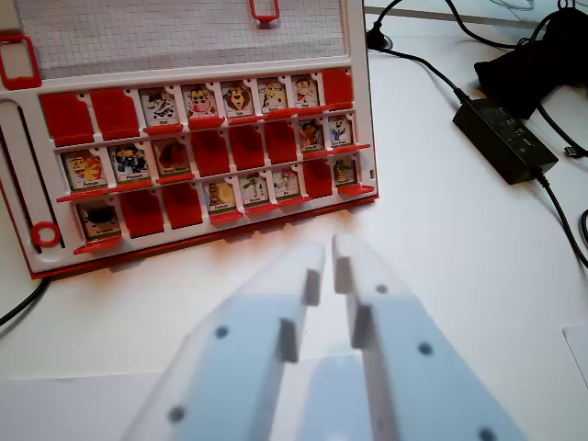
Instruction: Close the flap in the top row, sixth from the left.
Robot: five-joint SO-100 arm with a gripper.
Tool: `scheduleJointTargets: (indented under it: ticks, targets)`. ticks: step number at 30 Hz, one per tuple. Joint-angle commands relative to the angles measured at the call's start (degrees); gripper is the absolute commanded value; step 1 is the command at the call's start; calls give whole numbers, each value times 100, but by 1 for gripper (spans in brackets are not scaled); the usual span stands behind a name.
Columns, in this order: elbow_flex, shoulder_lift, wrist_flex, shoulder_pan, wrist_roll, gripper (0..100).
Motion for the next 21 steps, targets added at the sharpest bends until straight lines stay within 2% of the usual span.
scheduleJointTargets:
  ticks: [1,21]
  targets:
    - [35,-62,-229,62,-132,0]
    - [26,-62,-132,123,-149,0]
